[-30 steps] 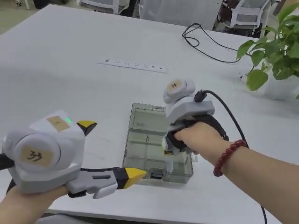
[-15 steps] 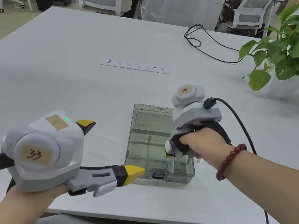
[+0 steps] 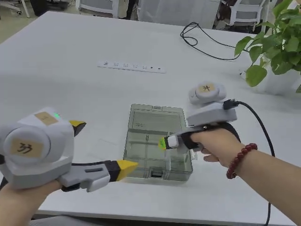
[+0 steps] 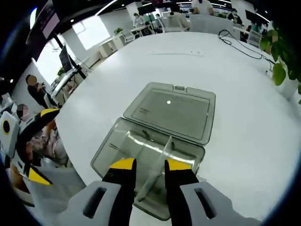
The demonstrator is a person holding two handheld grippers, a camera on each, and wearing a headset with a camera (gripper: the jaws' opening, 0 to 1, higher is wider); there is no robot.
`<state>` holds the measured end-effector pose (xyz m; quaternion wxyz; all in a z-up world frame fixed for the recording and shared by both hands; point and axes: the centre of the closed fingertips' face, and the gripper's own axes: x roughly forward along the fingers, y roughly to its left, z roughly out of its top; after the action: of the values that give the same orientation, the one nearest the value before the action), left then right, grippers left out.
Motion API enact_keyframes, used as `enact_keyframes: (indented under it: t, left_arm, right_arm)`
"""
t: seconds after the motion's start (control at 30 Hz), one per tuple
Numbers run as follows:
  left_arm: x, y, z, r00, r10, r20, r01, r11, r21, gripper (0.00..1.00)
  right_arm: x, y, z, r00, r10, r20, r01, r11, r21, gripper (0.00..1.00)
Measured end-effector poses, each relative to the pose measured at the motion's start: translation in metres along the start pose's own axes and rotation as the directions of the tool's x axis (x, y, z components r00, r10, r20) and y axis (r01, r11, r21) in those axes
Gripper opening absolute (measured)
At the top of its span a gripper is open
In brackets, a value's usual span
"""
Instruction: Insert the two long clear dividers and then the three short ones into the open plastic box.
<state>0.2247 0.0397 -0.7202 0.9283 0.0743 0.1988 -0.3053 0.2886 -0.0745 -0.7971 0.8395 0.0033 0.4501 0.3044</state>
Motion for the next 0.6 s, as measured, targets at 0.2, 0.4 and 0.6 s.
enact_keyframes:
  t: [0.2, 0.4, 0.6]
  left_arm:
    - [-0.003, 0.0, 0.0, 0.9999, 0.012, -0.003, -0.012, 1.0, -0.01, 0.89]
    - [-0.006, 0.0, -0.001, 0.9998, 0.017, -0.013, -0.017, 1.0, -0.011, 0.89]
    - [-0.007, 0.0, -0.002, 0.9997, 0.018, -0.019, -0.018, 1.0, -0.011, 0.9]
  right_arm:
    - [-0.011, 0.009, 0.001, 0.9959, 0.072, 0.055, -0.064, 0.988, -0.14, 0.34]
    - [-0.025, 0.013, -0.001, 0.9885, 0.114, 0.099, -0.095, 0.978, -0.183, 0.42]
    - [-0.036, 0.014, -0.002, 0.9807, 0.138, 0.138, -0.105, 0.969, -0.223, 0.5]
